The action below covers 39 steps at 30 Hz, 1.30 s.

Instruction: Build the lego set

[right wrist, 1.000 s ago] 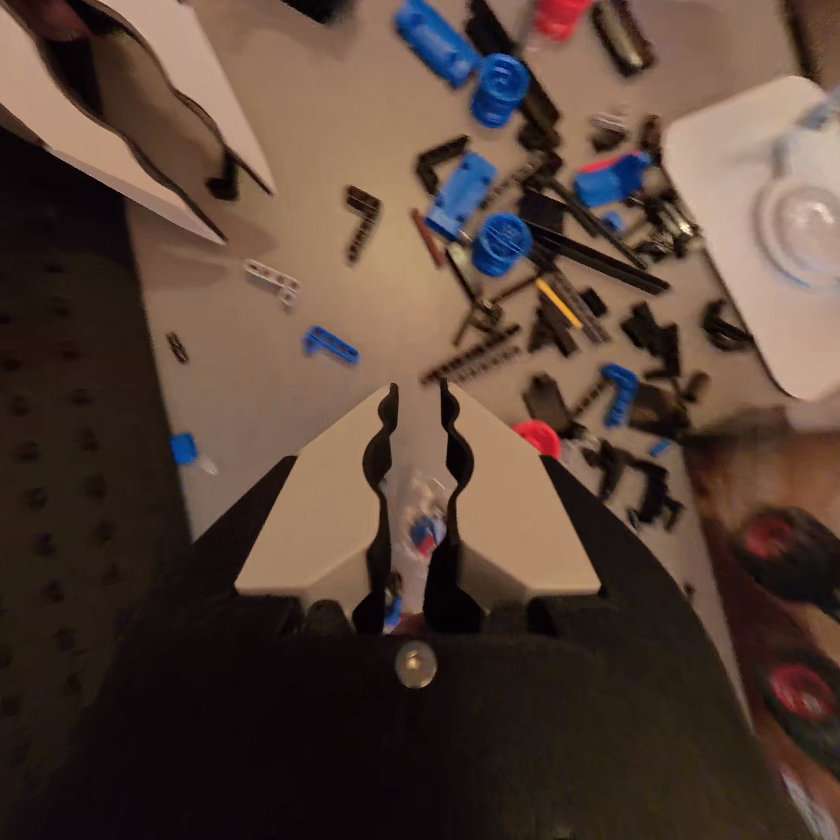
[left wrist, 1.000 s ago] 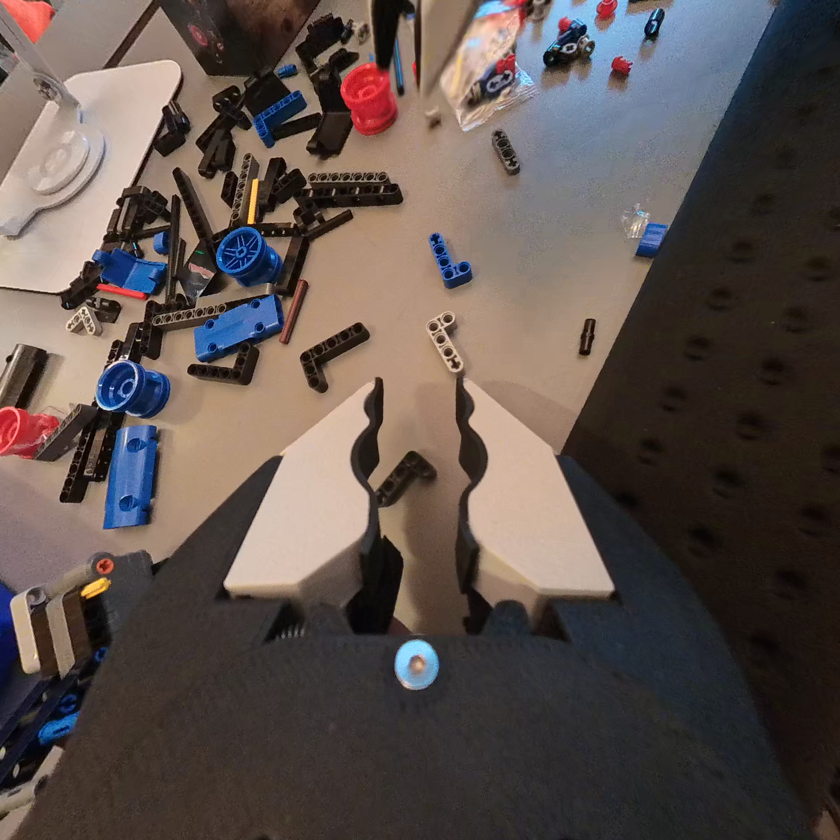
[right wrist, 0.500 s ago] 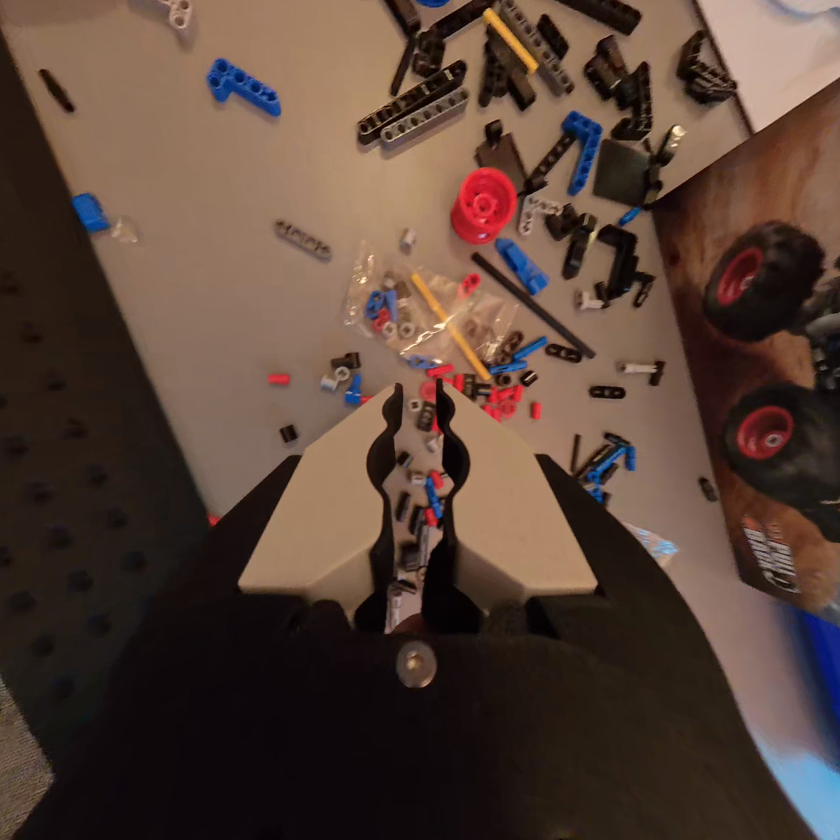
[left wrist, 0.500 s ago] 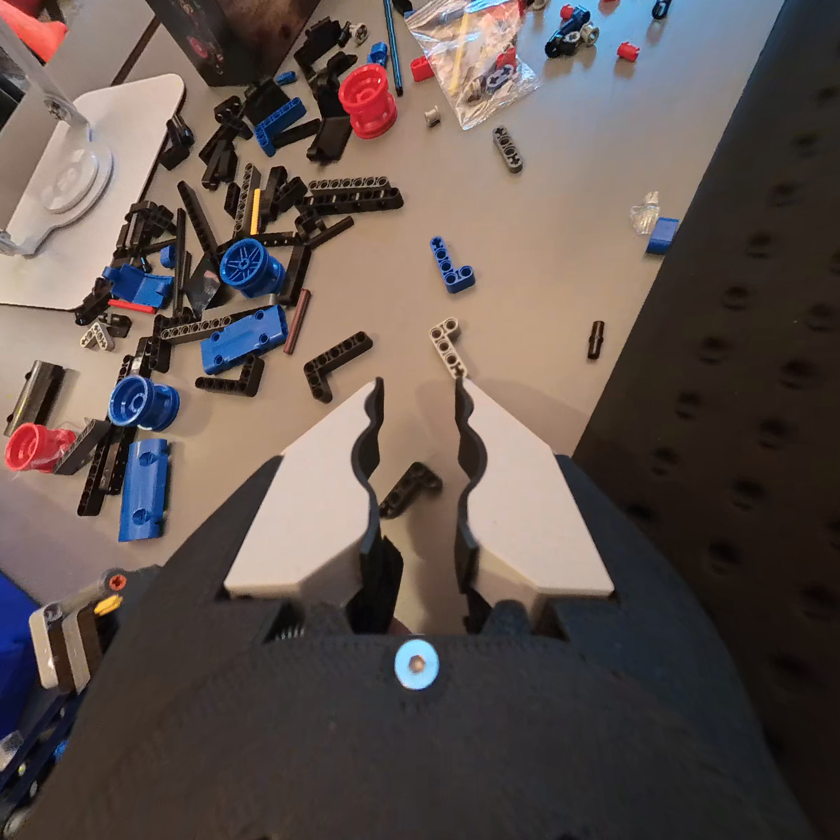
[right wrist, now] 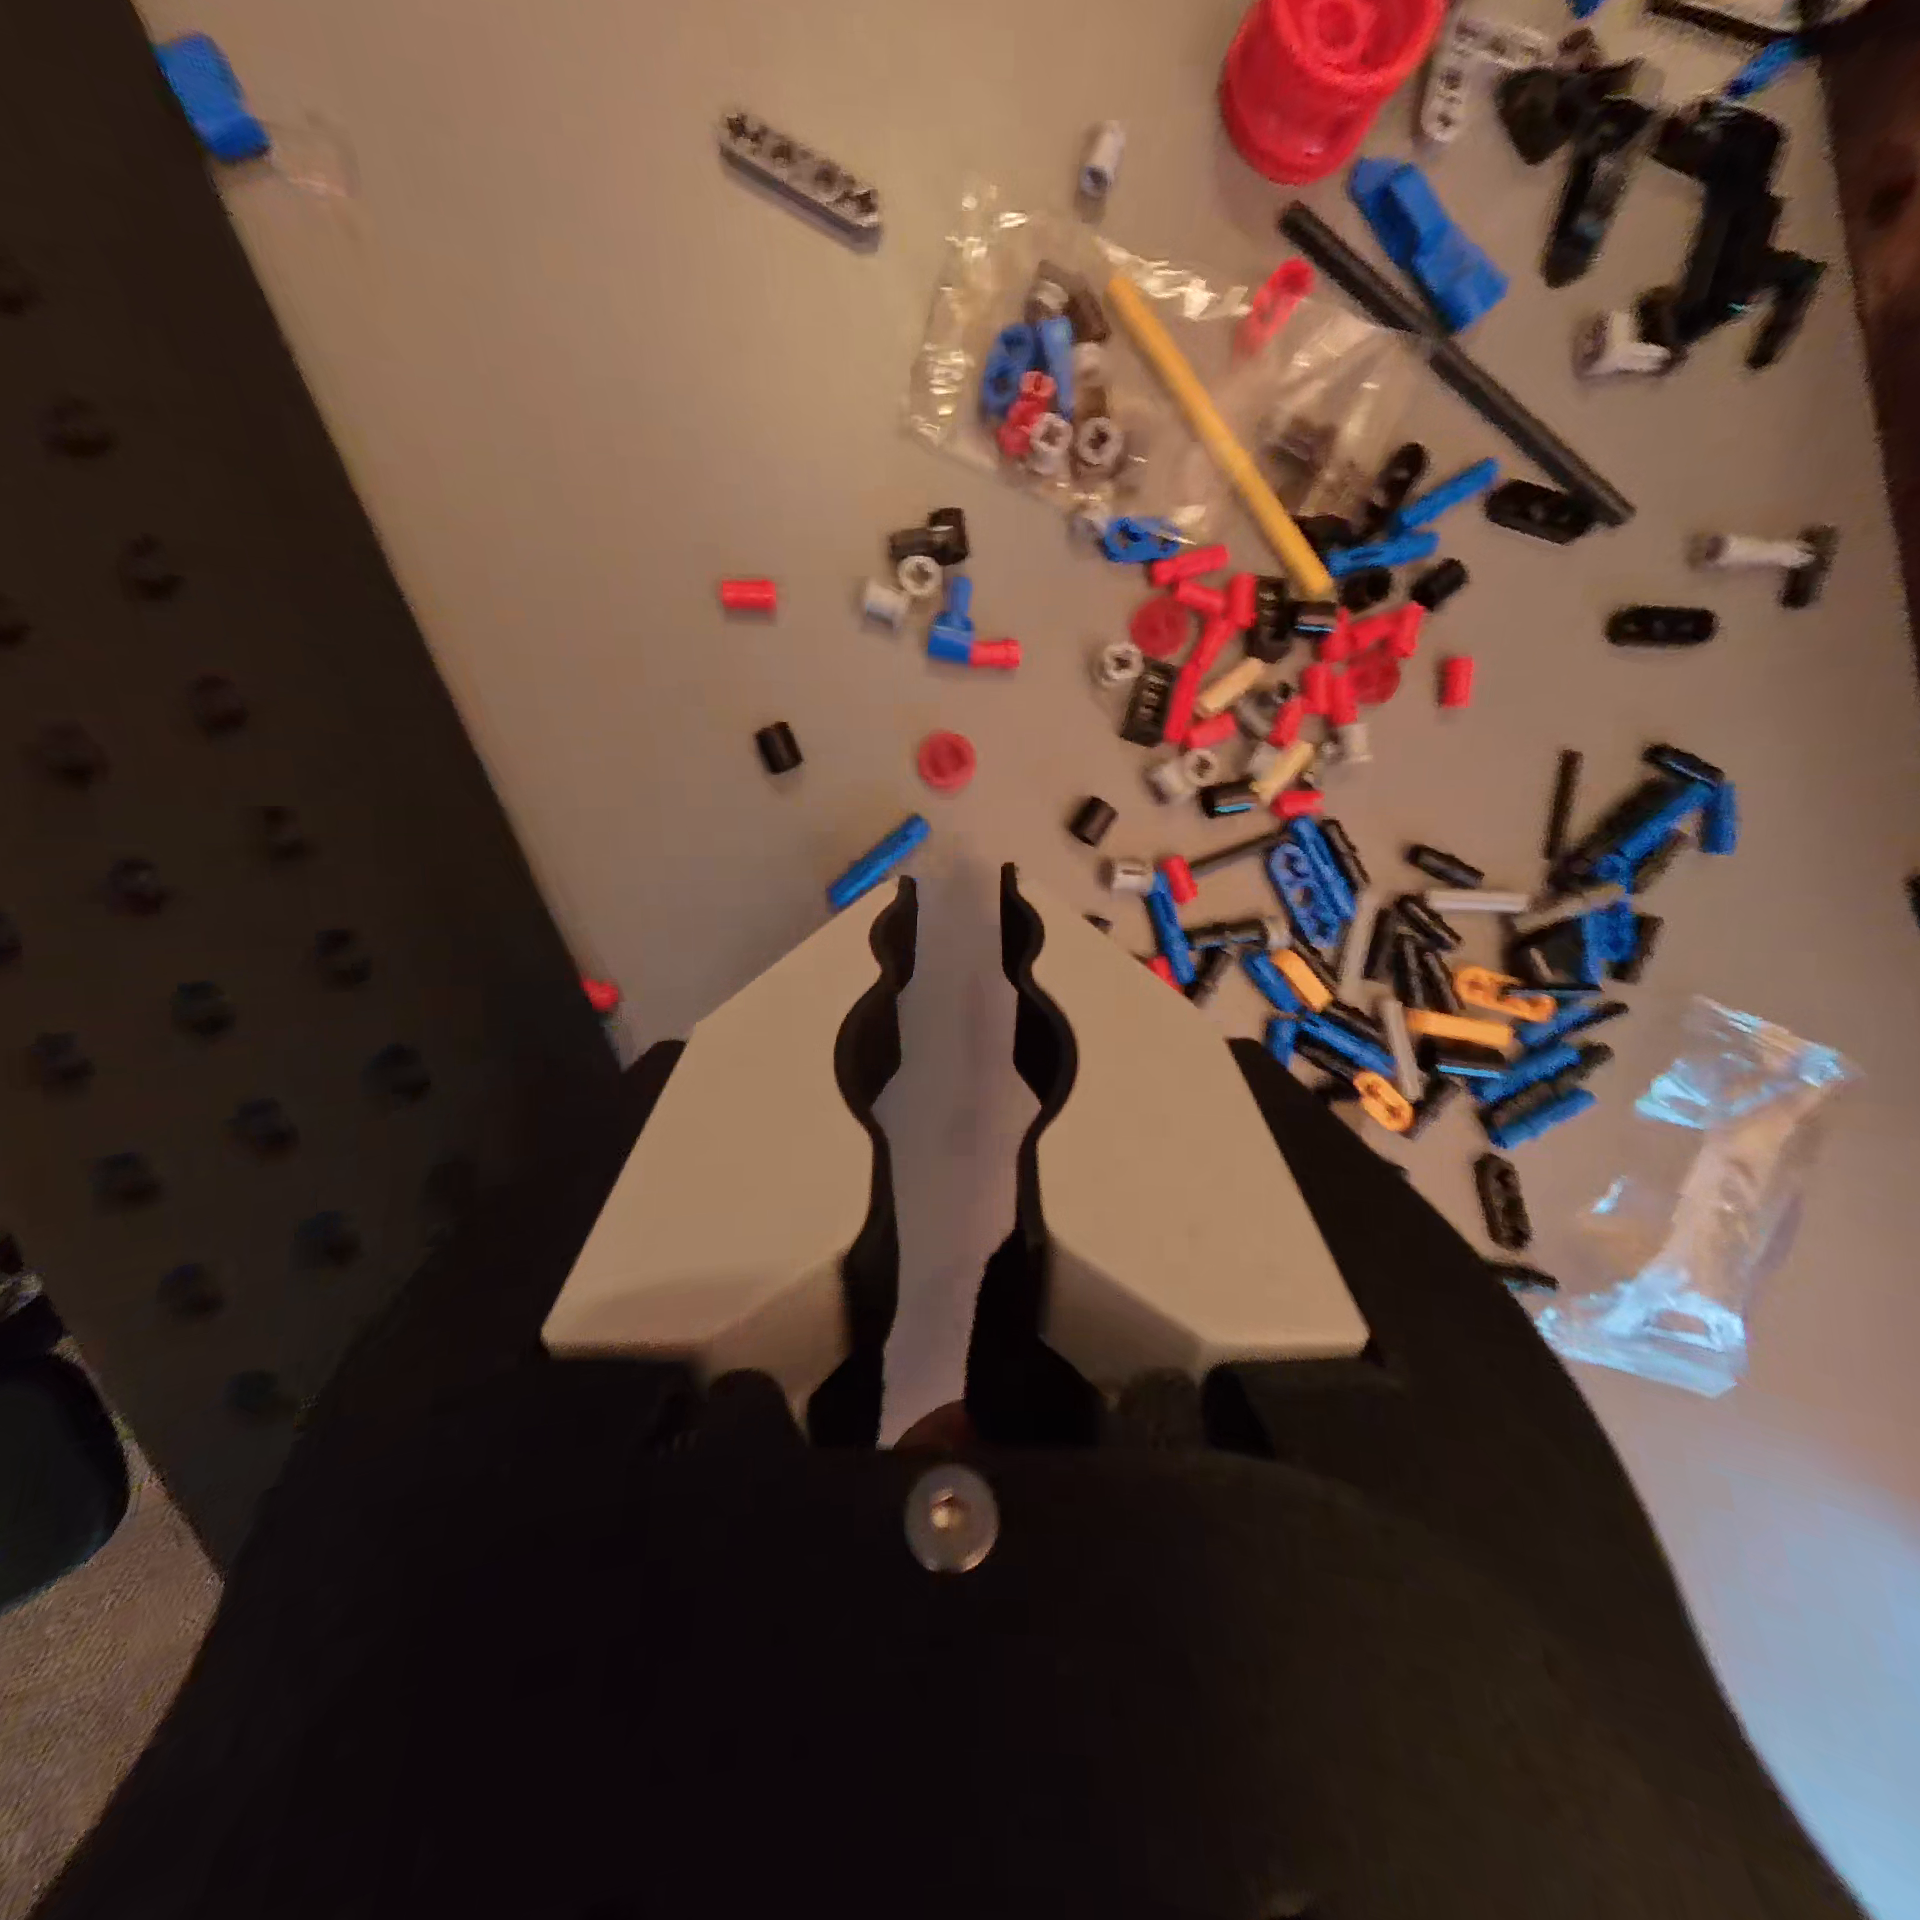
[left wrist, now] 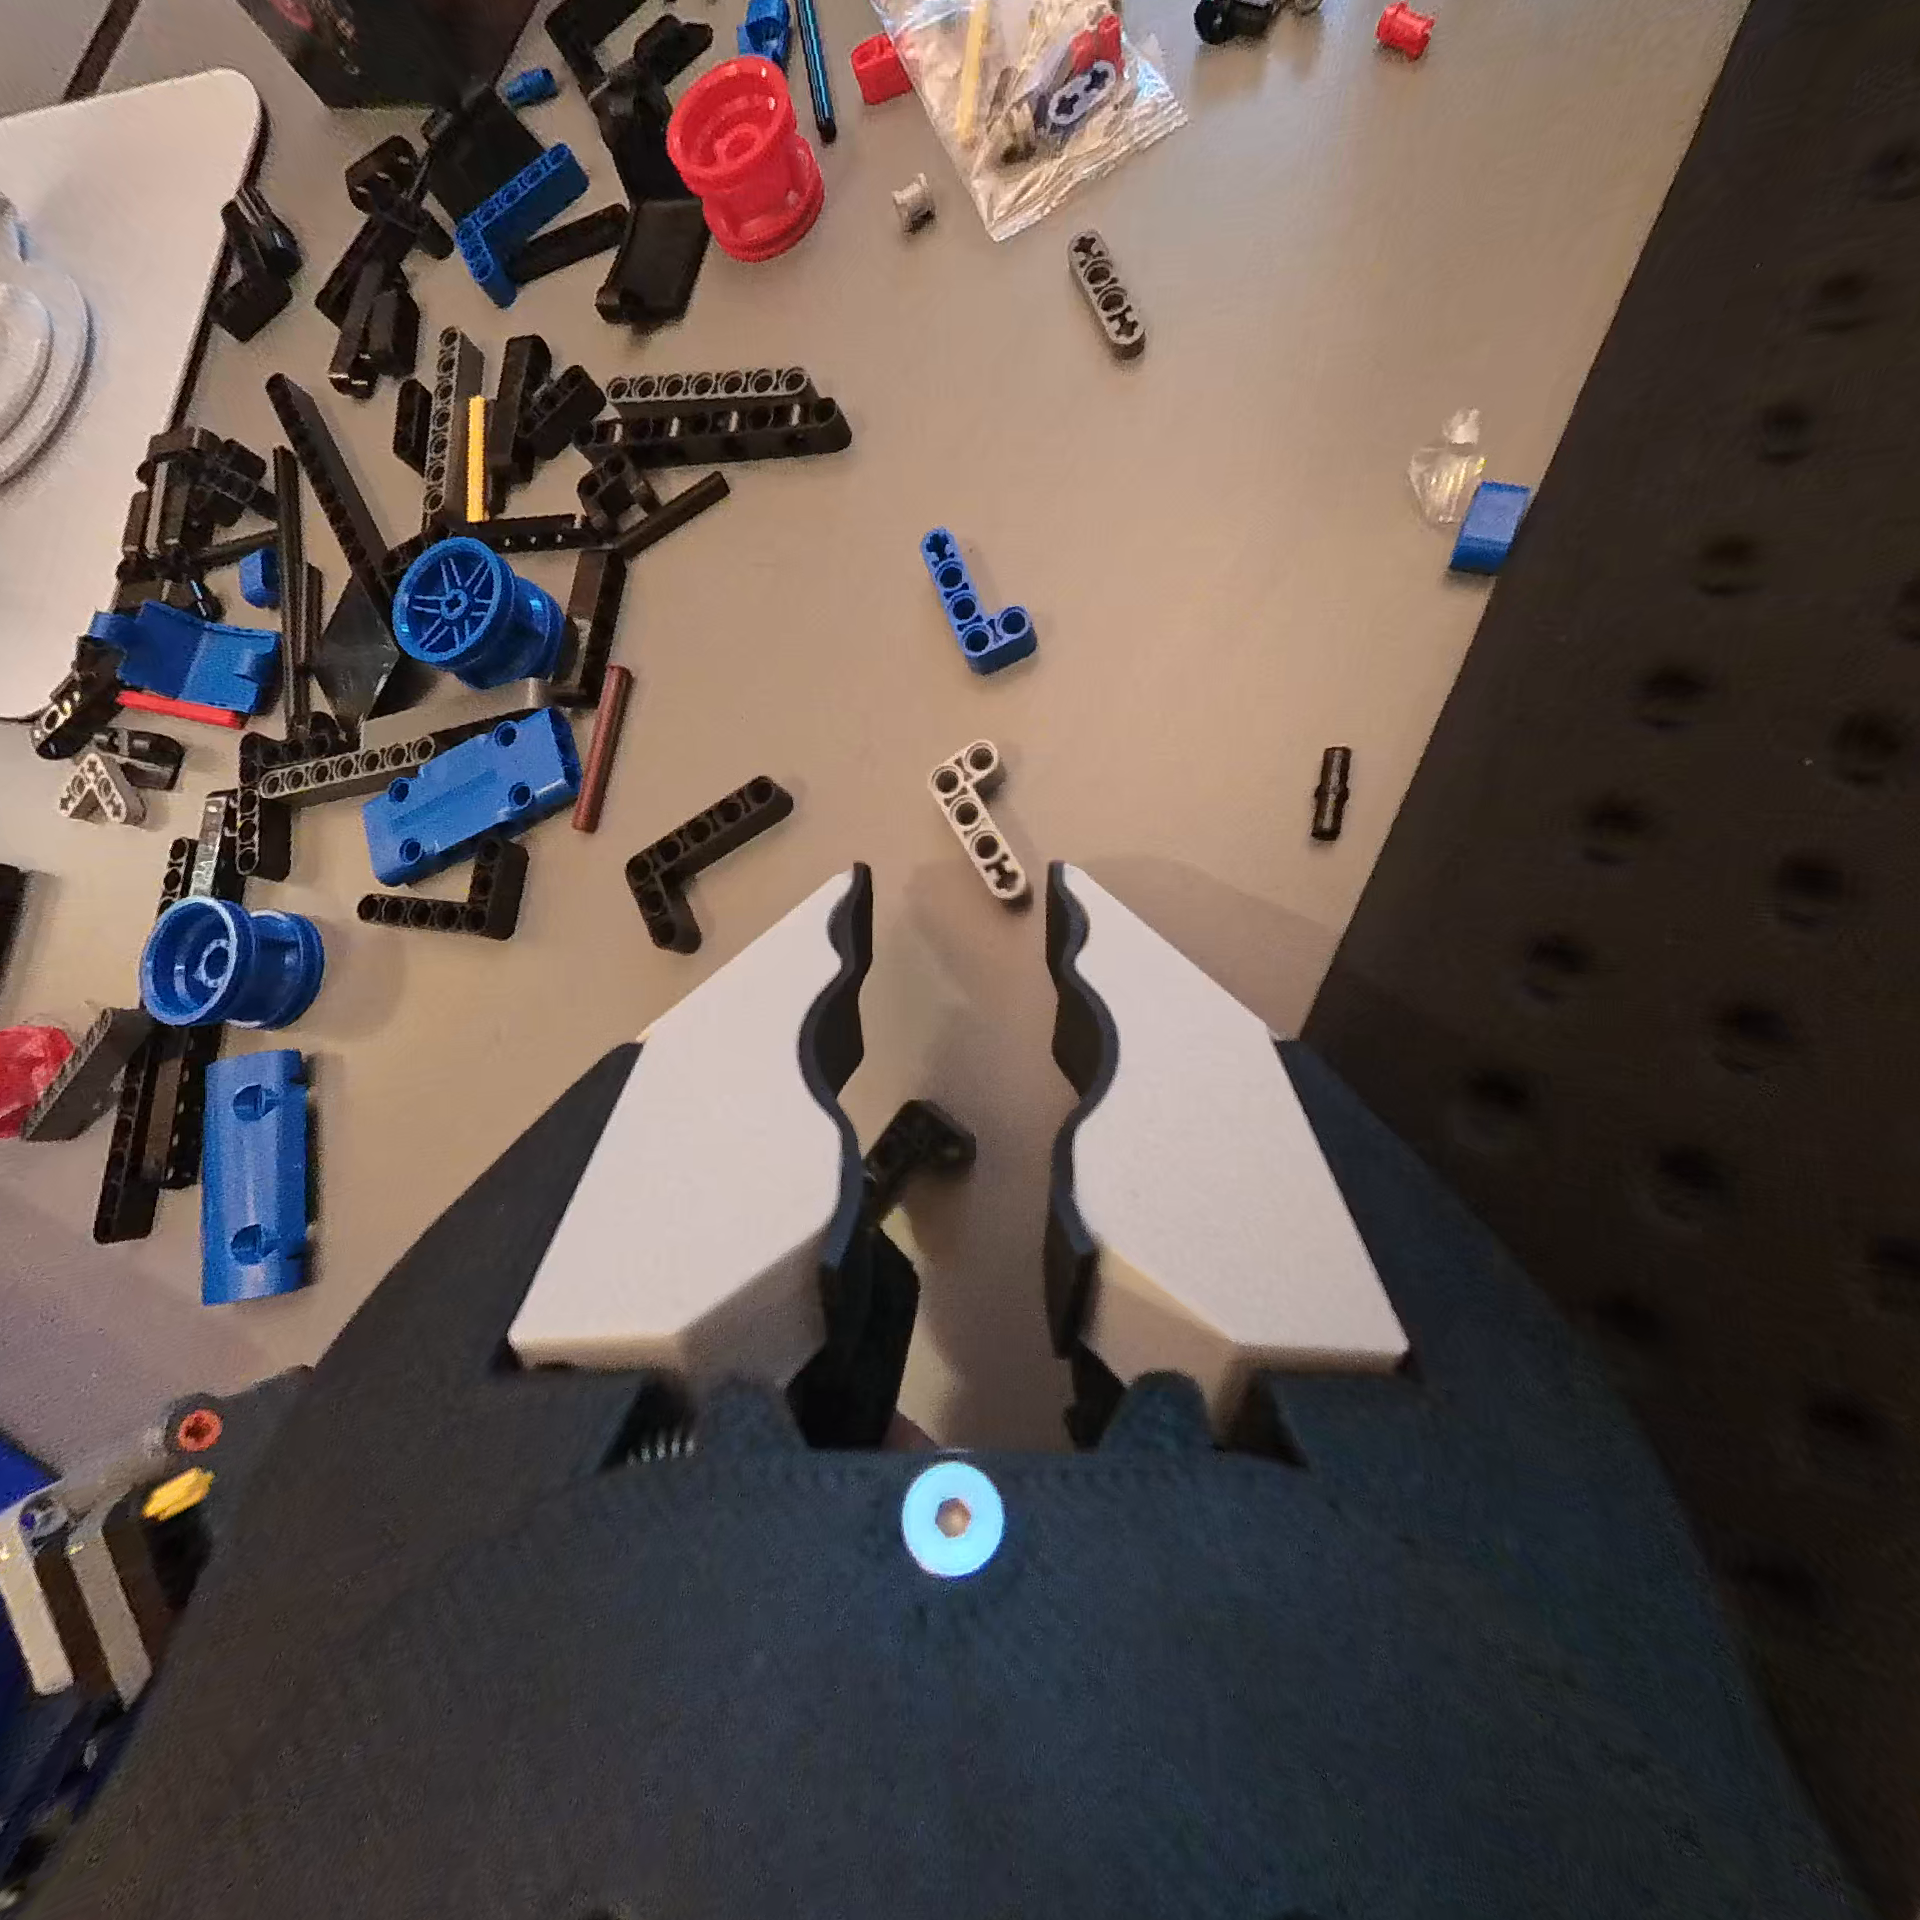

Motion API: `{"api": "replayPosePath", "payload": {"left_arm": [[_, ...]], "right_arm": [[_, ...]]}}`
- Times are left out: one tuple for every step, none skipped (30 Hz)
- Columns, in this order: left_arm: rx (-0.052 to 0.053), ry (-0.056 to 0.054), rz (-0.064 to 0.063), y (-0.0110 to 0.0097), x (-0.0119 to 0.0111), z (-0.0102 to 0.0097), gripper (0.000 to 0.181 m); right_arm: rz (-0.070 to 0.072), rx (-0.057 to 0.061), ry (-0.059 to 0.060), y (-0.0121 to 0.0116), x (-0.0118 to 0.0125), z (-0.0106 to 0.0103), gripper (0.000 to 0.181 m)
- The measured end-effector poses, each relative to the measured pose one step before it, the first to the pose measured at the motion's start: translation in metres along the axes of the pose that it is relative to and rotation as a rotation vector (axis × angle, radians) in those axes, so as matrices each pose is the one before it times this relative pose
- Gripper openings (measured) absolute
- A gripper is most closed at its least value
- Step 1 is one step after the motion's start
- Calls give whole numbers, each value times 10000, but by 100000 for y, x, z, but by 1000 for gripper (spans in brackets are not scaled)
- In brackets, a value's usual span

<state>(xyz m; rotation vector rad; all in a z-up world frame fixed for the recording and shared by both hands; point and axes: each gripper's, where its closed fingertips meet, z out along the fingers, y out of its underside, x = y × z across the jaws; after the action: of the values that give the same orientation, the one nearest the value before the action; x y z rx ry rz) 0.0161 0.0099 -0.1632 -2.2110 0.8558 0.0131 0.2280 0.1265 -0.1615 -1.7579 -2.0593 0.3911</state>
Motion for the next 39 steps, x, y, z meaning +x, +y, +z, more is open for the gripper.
{"api": "replayPosePath", "payload": {"left_arm": [[13,-16,-2,-27,-70,21,32],[-20,12,1,21,-17,74,32],[-42,7,14,64,-4,78,32],[-25,-21,17,38,-29,73,32],[-37,8,-18,79,13,78,32],[18,21,-30,-7,37,15,31],[-10,-24,-8,70,-3,-80,31],[-27,-47,-9,62,-90,-29,31],[-13,-9,-31,48,-43,-17,31],[-8,8,-24,44,-2,-37,31],[-15,-19,5,48,-43,-30,31],[-21,-31,13,55,-62,-48,31],[-11,-3,-4,43,-28,-23,31],[-5,21,-16,31,-15,-18,31],[-9,-2,-2,42,-40,-18,31],[-19,-17,2,40,-68,-10,31],[-12,13,-9,25,-24,2,31],[-10,31,-8,-1,-5,11,31],[-22,-7,10,5,-55,7,31],[-28,-16,5,2,-75,16,31],[-23,7,-2,11,-26,14,31],[-24,-21,5,33,-54,-36,31],[-7,-23,-14,37,-69,-39,31],[20,0,-34,16,-33,-30,31],[27,16,-34,7,10,-7,31],[4,17,-16,58,19,-6,31],[17,9,-9,33,-22,-9,31],[9,21,-31,26,-33,43,31],[5,30,-14,11,0,5,31],[-4,20,6,-5,-11,4,31],[-15,3,8,6,-45,17,31],[-19,5,10,6,-50,21,31],[-10,32,13,-12,-17,19,31],[-14,18,8,5,-15,27,31],[-19,-4,7,1,-39,18,31],[-9,-3,5,8,-38,-6,31],[-4,3,1,1,-4,17,31],[-4,2,-11,6,-13,-8,31],[-3,2,-8,-7,1,-3,31]], "right_arm": [[218,175,175,5,537,-257,15],[214,147,163,42,622,-244,15],[146,88,262,93,813,-192,15],[99,42,241,159,776,-144,15],[68,-14,56,253,478,-54,15],[14,-45,9,308,383,-24,15],[-19,-41,70,288,499,13,15],[-27,-30,29,252,431,11,14],[-93,24,-28,77,183,43,14],[-260,93,10,-61,136,69,14],[-403,138,-8,-142,4,98,13],[-263,101,-32,-104,-9,118,12],[-7,-35,-21,63,143,95,12],[13,6,114,-22,392,-10,11],[-18,177,129,-333,382,-65,9],[-10,220,-33,-467,126,31,8],[-39,135,-61,-385,67,161,8],[-98,-39,-24,-121,117,265,9],[-141,-125,91,-4,310,289,9],[-107,-101,100,12,377,308,8],[-34,-89,-57,77,177,264,8],[-18,-72,-101,130,114,154,9],[0,-49,-47,143,209,28,9],[54,-103,-62,306,212,-94,9],[93,-160,-71,481,199,-137,10],[43,-128,103,485,388,-202,10],[46,-159,150,534,446,-247,9],[58,-184,81,601,345,-178,8],[-1,-141,48,503,205,-137,8],[-50,-90,-91,355,-63,-89,8],[-62,-35,-174,219,-258,-80,8],[-37,37,-68,36,-84,-66,8],[-20,52,-51,-74,-57,-31,8],[-61,10,-96,-38,-158,1,8],[-81,-14,-102,-6,-179,35,8],[-93,30,-124,-97,-244,47,8],[-101,92,-177,-195,-348,64,7],[-73,86,-199,-222,-371,97,7],[-92,38,-159,-134,-333,164,6]]}}
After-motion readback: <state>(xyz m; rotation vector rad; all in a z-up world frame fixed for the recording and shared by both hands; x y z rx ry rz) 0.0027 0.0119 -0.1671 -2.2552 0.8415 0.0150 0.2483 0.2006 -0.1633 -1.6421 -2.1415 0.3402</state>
